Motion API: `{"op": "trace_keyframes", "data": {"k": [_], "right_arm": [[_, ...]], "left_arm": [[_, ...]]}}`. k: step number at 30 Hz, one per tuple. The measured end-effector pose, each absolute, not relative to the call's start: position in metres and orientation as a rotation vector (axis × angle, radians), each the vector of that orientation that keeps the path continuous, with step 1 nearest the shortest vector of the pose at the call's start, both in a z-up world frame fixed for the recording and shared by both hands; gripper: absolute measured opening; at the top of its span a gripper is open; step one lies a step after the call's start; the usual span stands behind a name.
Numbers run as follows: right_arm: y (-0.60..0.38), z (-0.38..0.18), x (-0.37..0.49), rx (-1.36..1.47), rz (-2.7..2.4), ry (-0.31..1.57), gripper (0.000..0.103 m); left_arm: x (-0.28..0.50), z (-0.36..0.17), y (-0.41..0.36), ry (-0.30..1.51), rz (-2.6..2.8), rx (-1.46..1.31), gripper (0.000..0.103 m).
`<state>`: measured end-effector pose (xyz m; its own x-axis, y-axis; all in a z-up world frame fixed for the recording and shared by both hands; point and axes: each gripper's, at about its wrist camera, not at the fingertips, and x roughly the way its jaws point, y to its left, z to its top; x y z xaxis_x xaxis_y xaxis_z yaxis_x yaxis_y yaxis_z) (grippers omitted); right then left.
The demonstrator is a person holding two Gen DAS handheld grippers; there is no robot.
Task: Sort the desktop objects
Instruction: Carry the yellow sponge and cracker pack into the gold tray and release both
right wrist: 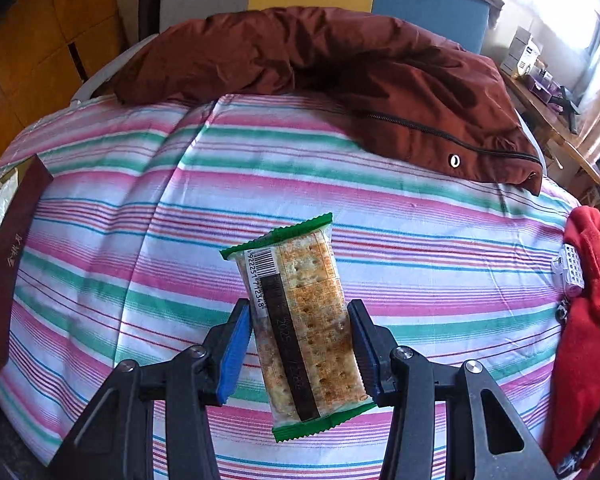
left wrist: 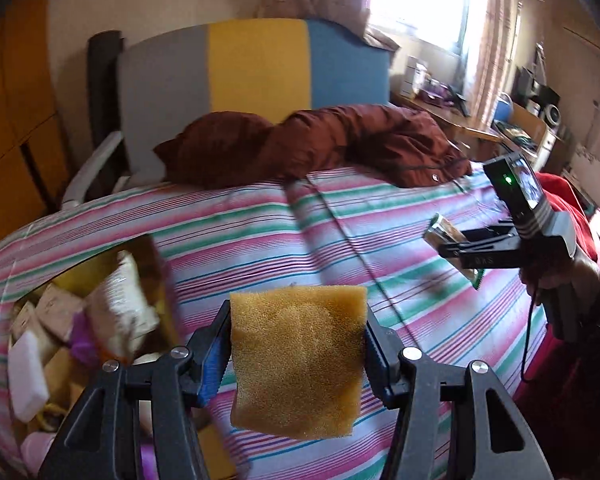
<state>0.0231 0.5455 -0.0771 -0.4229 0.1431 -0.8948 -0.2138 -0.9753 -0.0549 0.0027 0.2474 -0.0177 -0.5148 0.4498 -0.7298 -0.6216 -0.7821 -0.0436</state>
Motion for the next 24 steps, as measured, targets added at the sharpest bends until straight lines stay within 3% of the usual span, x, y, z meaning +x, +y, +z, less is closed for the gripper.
{"op": "trace_keyframes", "data": {"k": [24], "right_arm": [[0.400, -0.051, 0.001, -1.573, 2.708, 0.060, 0.049]], "left_arm": [[-0.011, -0.018, 0.144, 0.129, 2.439, -1.054, 0.058]]}}
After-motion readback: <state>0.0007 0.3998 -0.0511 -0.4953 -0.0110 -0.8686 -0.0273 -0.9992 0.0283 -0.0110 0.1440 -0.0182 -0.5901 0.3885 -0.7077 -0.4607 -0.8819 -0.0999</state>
